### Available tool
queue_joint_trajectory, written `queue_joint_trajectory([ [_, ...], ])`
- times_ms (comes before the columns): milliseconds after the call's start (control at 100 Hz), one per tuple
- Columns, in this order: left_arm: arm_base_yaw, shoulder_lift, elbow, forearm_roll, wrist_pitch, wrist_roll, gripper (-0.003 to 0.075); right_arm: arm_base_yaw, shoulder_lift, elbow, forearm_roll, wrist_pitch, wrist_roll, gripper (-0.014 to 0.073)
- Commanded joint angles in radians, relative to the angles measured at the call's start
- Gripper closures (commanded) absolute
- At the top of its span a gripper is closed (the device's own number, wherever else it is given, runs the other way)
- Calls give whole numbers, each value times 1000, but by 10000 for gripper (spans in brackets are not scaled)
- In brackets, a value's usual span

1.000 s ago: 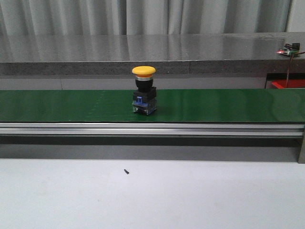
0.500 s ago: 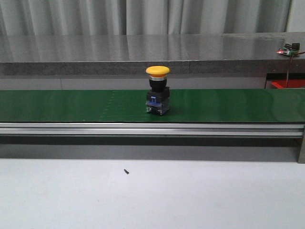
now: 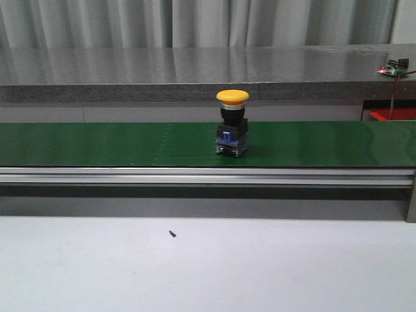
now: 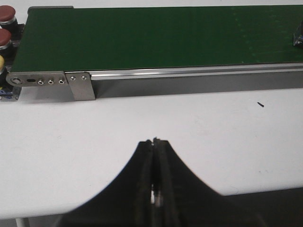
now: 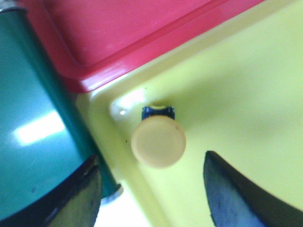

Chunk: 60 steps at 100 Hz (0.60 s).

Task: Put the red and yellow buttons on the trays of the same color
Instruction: 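Lower the right gripper onto the second yellow button and grasp it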

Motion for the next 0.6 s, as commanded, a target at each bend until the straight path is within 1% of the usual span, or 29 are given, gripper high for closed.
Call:
queue_joint_trajectory([
  [0, -6, 11, -25, -13, -60, 0, 740, 25, -94, -23, -7, 14, -19, 118],
  [190, -6, 11, -25, -13, -60, 0, 740, 125, -164, -28, 6, 46, -23, 118],
  [380, -6, 11, -25, -13, -60, 0, 740, 273, -167, -86, 42, 96, -22, 118],
  [590, -6, 11, -25, -13, -60, 0, 740, 415, -149, -187, 52, 112, 53, 118],
])
